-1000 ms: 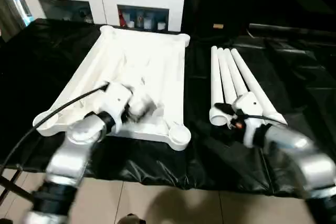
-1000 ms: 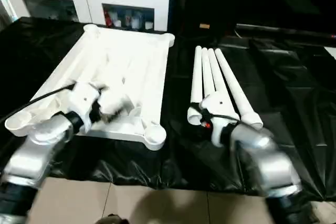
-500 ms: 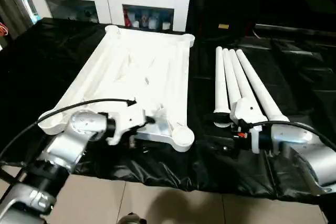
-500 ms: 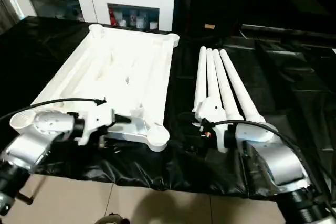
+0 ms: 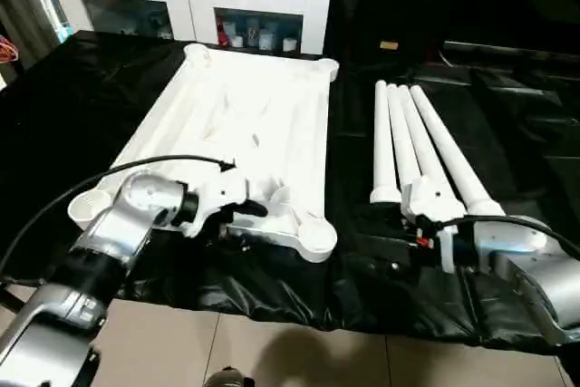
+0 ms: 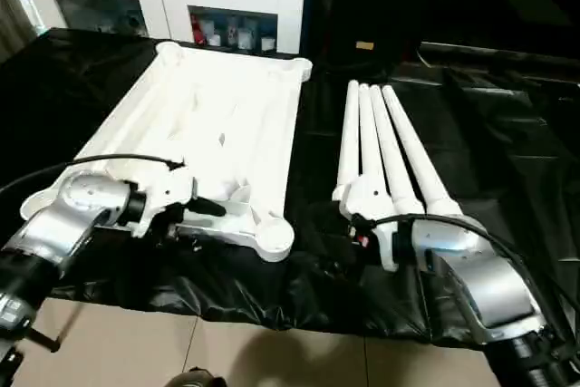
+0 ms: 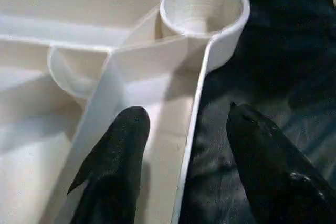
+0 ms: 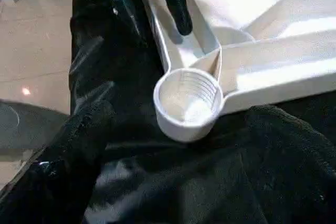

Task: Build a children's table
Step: Move to table

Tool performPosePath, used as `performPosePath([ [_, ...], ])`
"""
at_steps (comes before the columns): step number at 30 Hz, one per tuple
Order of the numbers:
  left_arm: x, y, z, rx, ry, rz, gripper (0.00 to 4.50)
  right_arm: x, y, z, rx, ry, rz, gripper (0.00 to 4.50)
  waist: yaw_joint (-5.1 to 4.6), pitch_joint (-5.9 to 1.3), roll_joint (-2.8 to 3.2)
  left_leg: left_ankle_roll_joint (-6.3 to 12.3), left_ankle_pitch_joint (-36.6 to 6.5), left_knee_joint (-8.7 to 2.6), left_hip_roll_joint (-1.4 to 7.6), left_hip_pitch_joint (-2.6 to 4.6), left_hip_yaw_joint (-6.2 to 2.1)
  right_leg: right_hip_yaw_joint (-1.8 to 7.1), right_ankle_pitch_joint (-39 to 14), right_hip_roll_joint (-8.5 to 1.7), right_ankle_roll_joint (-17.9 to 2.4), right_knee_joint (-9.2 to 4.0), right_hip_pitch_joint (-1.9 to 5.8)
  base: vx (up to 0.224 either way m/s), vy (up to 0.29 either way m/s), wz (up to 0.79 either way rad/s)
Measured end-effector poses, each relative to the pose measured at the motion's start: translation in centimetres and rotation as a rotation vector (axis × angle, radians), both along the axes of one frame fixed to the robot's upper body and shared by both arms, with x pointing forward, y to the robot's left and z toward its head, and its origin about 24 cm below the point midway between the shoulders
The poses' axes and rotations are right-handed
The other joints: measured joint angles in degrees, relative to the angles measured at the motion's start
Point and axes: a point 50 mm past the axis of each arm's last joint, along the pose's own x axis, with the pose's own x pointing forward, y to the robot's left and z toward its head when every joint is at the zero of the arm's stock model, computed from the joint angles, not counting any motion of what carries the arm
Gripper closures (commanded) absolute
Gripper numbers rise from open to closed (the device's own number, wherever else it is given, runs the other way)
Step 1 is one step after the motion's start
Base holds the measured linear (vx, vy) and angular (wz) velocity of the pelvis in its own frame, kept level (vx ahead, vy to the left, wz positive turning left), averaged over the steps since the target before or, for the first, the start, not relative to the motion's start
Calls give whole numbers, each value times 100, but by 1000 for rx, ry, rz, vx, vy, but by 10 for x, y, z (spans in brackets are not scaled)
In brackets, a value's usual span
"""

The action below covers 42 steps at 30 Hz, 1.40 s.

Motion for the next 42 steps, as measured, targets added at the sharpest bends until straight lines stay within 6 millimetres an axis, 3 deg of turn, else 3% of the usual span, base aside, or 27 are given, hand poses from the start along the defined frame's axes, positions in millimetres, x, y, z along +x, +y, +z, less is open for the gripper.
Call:
performPosePath([
  [4,2,-2,-4,14,22,-23,214,-3,1,0,-3,9,10,0,8,0,12,0,0,0,0,0,1,1,0,0,0,0,0,0,0,0],
  [5,2,-2,-5,17,23,-22,242,-4,1,0,-2,8,13,0,8,0,12,0,0,0,1,0,1,0,0,0,0,0,0,0,0,0],
  [14,8,-5,-6,22,56,-43,305,-7,1,-2,-3,17,21,0,16,0,15,0,0,0,2,1,4,1,1,0,-2,0,1,0,0,0],
  [16,9,-4,-7,23,58,-43,341,-7,1,-2,-3,18,21,0,16,0,17,0,0,0,3,1,4,1,1,-1,-2,0,0,0,0,0],
  [19,9,-3,-8,30,60,-42,344,-7,1,-2,-4,20,19,0,20,-1,19,0,0,0,3,1,4,1,1,0,-2,0,0,0,0,0],
  [20,9,-3,-8,30,59,-44,369,-7,1,-3,-5,21,19,0,21,-1,19,0,0,0,3,2,5,1,1,0,-2,0,1,0,0,0],
  [24,10,-3,-9,27,59,-44,386,-8,1,-4,-7,23,17,0,41,-2,23,0,0,0,3,3,5,1,2,0,-3,0,1,0,0,0],
  [26,10,-4,-8,25,61,-43,417,-8,1,-4,-8,24,16,0,43,0,27,0,0,0,4,3,8,2,2,0,-3,0,1,0,0,0],
  [32,-6,-20,-12,-62,26,-25,449,-10,1,-6,-10,28,10,0,-1,7,45,1,-2,-16,6,12,25,12,-1,-1,-8,-3,-4,0,0,0],
  [42,-22,-36,-16,-92,-52,74,449,-9,1,-7,-16,23,-1,0,-24,7,59,2,-1,-31,11,43,67,44,-2,-1,-8,-1,-5,0,0,0],
])
